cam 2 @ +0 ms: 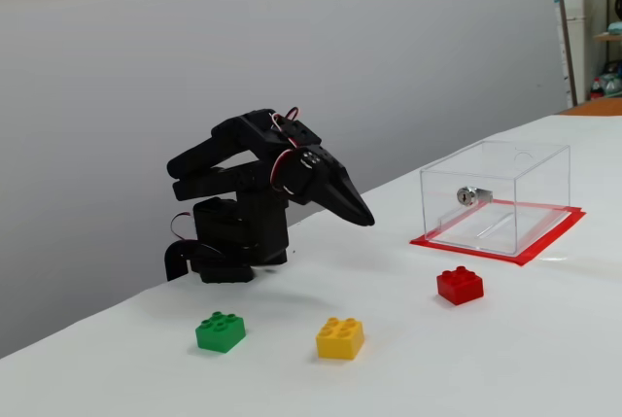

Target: Pick the yellow lego brick and place it into the transparent box

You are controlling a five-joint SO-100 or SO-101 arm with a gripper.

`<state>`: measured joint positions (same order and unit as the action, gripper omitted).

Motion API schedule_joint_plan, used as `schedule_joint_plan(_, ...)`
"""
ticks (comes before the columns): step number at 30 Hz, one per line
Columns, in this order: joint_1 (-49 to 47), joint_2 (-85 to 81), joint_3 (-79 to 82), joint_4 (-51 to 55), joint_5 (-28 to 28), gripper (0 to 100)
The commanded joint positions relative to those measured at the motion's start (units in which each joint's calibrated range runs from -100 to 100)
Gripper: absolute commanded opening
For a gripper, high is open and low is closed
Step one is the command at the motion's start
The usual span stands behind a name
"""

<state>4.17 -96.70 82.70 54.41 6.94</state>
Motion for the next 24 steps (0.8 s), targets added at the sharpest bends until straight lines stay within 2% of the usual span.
schedule_joint_plan(1,1.79,4.08,-7.75,0.59,-1.51,2)
schedule_joint_plan(8,8.44,15.96,-20.86,4.68,-4.22,2)
schedule_joint_plan(13,20.49,23.26,-28.0,12.6,-3.96,4)
schedule_joint_plan(20,32.1,30.3,-29.45,13.39,-4.01,29)
schedule_joint_plan(24,35.87,34.21,-30.53,10.08,-3.91,36)
